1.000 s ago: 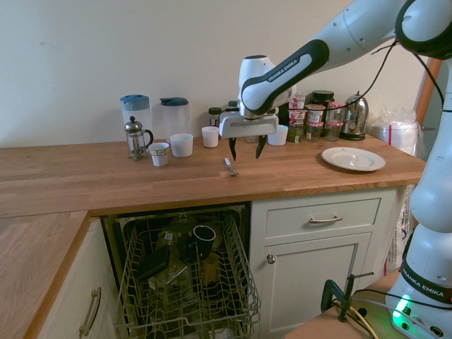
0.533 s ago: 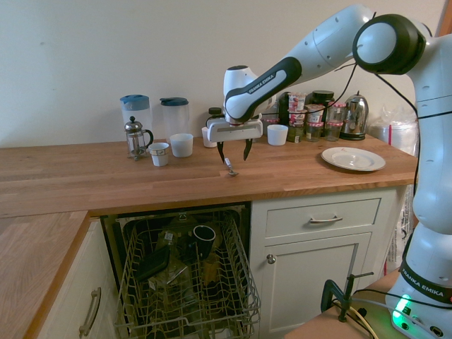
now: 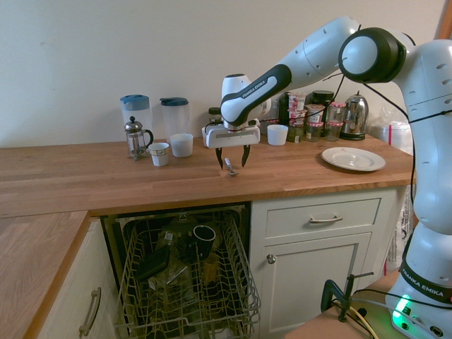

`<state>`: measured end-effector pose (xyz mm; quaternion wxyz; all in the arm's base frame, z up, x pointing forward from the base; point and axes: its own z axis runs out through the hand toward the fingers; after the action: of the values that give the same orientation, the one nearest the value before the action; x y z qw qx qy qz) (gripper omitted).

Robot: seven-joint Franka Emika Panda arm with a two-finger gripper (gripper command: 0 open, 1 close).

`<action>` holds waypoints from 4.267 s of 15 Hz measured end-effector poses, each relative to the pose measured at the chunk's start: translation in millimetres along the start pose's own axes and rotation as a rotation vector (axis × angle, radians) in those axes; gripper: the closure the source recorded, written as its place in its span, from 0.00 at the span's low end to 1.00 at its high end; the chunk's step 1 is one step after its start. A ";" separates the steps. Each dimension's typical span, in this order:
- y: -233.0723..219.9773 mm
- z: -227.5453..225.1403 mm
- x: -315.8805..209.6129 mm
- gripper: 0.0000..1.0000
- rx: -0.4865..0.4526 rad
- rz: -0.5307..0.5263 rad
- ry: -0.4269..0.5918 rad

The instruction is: Put the spoon in the dishwasher

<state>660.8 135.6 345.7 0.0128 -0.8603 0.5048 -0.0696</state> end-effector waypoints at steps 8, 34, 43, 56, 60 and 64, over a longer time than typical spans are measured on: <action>-1.9 8.8 -8.8 1.00 -0.010 -0.015 -0.014; 7.6 -43.7 -13.5 1.00 0.001 0.023 -0.054; 131.8 -96.6 -153.2 1.00 0.027 0.045 -0.024; 191.1 -26.0 -349.2 1.00 0.072 -0.018 0.044; 201.9 46.5 -368.5 1.00 0.028 -0.035 0.028; 192.6 113.5 -370.2 1.00 -0.018 -0.028 -0.005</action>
<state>330.9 358.0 176.0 0.0053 -0.8675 0.4934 -0.0628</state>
